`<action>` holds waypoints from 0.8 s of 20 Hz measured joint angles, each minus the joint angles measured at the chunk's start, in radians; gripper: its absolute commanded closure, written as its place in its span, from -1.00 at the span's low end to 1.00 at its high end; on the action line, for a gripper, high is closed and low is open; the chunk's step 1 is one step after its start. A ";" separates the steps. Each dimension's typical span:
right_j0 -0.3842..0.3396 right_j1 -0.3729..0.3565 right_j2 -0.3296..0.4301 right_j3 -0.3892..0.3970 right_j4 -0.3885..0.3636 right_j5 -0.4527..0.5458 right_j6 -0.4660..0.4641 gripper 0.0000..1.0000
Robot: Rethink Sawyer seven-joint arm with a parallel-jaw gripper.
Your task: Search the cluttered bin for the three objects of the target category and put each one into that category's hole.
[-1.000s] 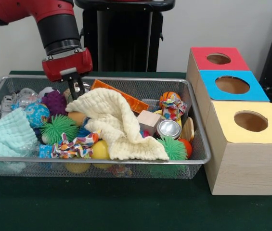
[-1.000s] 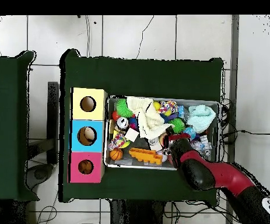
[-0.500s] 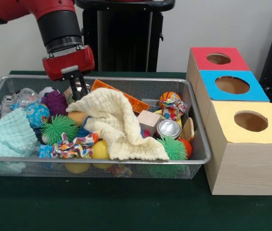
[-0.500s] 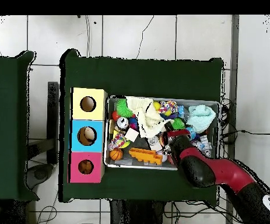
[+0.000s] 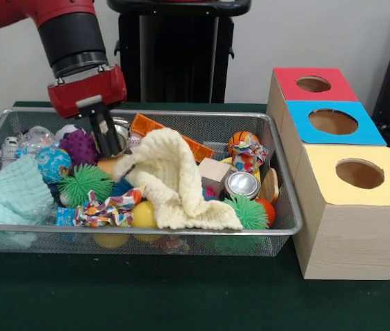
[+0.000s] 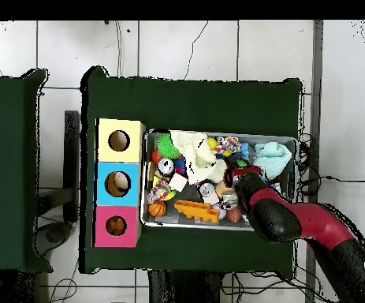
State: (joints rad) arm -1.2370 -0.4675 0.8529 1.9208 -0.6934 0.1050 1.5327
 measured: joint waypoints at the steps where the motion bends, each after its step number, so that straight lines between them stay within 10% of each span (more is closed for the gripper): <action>1: -0.004 0.003 0.007 -0.006 0.002 0.014 0.000 1.00; 16: 0.012 -0.060 0.071 -0.161 0.125 0.305 0.000 1.00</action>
State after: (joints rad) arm -1.2246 -0.5280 0.9242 1.7602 -0.5685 0.4097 1.5327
